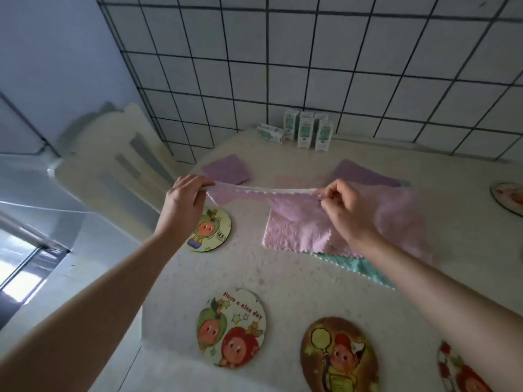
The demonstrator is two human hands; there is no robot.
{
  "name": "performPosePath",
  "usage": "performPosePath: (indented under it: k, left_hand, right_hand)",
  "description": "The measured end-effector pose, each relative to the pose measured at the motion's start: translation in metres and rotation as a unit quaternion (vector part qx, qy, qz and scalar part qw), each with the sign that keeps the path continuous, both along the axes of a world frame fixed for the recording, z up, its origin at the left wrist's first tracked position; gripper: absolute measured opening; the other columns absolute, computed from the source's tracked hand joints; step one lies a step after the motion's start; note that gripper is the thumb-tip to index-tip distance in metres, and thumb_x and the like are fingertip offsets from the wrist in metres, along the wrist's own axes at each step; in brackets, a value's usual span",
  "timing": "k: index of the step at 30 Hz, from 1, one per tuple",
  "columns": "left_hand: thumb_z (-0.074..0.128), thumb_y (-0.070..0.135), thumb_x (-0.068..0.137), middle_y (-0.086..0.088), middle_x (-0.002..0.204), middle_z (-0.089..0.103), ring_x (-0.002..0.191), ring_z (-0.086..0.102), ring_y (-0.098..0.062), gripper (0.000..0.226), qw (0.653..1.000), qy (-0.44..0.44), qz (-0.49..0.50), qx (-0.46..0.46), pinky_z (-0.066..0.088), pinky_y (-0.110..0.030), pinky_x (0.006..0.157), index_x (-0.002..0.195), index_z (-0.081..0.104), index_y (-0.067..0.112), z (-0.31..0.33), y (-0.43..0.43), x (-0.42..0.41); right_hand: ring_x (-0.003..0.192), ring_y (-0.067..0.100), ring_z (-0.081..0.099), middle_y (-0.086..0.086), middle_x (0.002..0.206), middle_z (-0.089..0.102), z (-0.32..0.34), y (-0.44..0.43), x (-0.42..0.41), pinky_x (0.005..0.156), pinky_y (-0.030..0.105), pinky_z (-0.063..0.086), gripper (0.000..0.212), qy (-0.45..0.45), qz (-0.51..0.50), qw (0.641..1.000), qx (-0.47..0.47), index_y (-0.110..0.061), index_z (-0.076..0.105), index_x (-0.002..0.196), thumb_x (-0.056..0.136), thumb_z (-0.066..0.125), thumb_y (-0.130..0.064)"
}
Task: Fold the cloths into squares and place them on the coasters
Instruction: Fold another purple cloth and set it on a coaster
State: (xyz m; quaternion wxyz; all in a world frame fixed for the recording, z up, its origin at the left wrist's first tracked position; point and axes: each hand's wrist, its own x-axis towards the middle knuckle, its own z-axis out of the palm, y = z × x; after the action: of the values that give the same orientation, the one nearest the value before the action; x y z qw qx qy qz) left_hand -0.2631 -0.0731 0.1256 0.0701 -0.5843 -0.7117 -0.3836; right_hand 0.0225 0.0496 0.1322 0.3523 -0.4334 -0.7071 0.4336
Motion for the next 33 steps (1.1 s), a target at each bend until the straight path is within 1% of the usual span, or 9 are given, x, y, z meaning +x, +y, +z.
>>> performPosePath:
  k: [3, 8, 12, 20, 22, 24, 26, 29, 33]
  left_hand:
    - [0.061, -0.014, 0.079, -0.007, 0.103, 0.068, 0.097, 0.061, -0.018, 0.029, 0.998, -0.016, -0.028, -0.045, 0.045, -0.008, 0.085, 0.099, 0.071, 0.004, -0.035, -0.067, -0.004]
    - [0.065, -0.012, 0.079, -0.009, 0.100, 0.070, 0.098, 0.064, -0.021, 0.022, 0.992, -0.031, -0.079, -0.097, 0.048, -0.024, 0.091, 0.094, 0.072, 0.001, -0.104, -0.152, 0.007]
    - [0.060, -0.005, 0.081, -0.006, 0.096, 0.071, 0.096, 0.060, -0.013, 0.016, 0.986, -0.075, -0.095, -0.115, 0.048, -0.019, 0.086, 0.089, 0.072, 0.003, -0.140, -0.200, 0.024]
    - [0.058, 0.006, 0.082, 0.012, 0.086, 0.067, 0.085, 0.060, -0.005, 0.021, 0.964, -0.144, -0.101, -0.200, 0.046, -0.018, 0.076, 0.091, 0.070, 0.021, -0.172, -0.250, 0.034]
    - [0.065, 0.004, 0.077, 0.019, 0.082, 0.065, 0.079, 0.059, 0.004, 0.025, 0.958, -0.175, -0.066, -0.217, 0.044, -0.010, 0.074, 0.090, 0.070, 0.026, -0.173, -0.247, 0.028]
    - [0.069, 0.008, 0.072, 0.026, 0.074, 0.065, 0.074, 0.059, 0.009, 0.022, 0.944, -0.240, -0.012, -0.228, 0.042, -0.005, 0.070, 0.086, 0.073, 0.025, -0.166, -0.236, 0.022]
    - [0.070, 0.010, 0.071, 0.020, 0.068, 0.067, 0.065, 0.060, 0.001, 0.019, 0.921, -0.318, 0.037, -0.220, 0.042, -0.006, 0.060, 0.085, 0.073, 0.023, -0.157, -0.219, 0.016]
    - [0.072, 0.003, 0.076, 0.002, 0.066, 0.066, 0.059, 0.058, -0.009, 0.013, 0.880, -0.410, 0.114, -0.213, 0.042, -0.008, 0.051, 0.085, 0.072, 0.012, -0.147, -0.190, 0.005]
    - [0.069, 0.011, 0.080, -0.002, 0.077, 0.072, 0.077, 0.067, -0.023, 0.016, 0.827, -0.491, 0.146, -0.230, 0.058, -0.039, 0.074, 0.078, 0.070, 0.026, -0.153, -0.153, -0.012]
  right_hand:
    - [0.078, 0.001, 0.062, -0.009, 0.089, 0.069, -0.035, -0.051, 0.002, 0.062, 0.010, 0.045, 0.015, -0.045, 0.013, 0.999, -0.009, -0.017, 0.049, 0.077, 0.078, 0.062, -0.009]
    - [0.086, 0.009, 0.064, -0.003, 0.092, 0.067, -0.093, -0.127, 0.023, 0.067, 0.018, 0.048, 0.026, -0.141, 0.044, 0.989, -0.008, -0.016, 0.059, 0.090, 0.079, 0.060, 0.007]
    - [0.089, 0.006, 0.064, -0.007, 0.092, 0.068, -0.125, -0.173, 0.040, 0.071, 0.005, 0.044, 0.030, -0.189, 0.028, 0.981, -0.027, -0.016, 0.064, 0.089, 0.078, 0.059, 0.011]
    - [0.082, -0.007, 0.060, -0.019, 0.080, 0.066, -0.146, -0.216, 0.066, 0.071, 0.001, 0.040, 0.034, -0.243, 0.010, 0.969, -0.045, -0.017, 0.070, 0.083, 0.074, 0.060, 0.014]
    - [0.079, -0.009, 0.059, -0.018, 0.076, 0.065, -0.148, -0.214, 0.068, 0.069, 0.003, 0.041, 0.028, -0.243, -0.012, 0.969, -0.048, -0.015, 0.072, 0.083, 0.075, 0.062, 0.010]
    - [0.070, -0.003, 0.059, -0.011, 0.070, 0.066, -0.148, -0.205, 0.066, 0.066, 0.016, 0.044, 0.019, -0.228, -0.026, 0.971, -0.068, -0.015, 0.070, 0.077, 0.077, 0.064, 0.003]
    - [0.058, 0.005, 0.054, -0.001, 0.066, 0.066, -0.144, -0.192, 0.059, 0.061, 0.026, 0.041, 0.010, -0.203, -0.040, 0.973, -0.101, -0.011, 0.066, 0.073, 0.081, 0.065, -0.006]
    - [0.064, 0.018, 0.060, 0.007, 0.072, 0.069, -0.142, -0.169, 0.045, 0.061, 0.028, 0.040, 0.009, -0.146, -0.068, 0.976, -0.148, -0.011, 0.069, 0.078, 0.085, 0.064, -0.013]
    - [0.060, 0.017, 0.046, 0.003, 0.057, 0.050, -0.154, -0.133, 0.023, 0.059, 0.028, 0.032, 0.025, -0.127, -0.111, 0.968, -0.184, -0.009, 0.055, 0.060, 0.085, 0.063, -0.011]
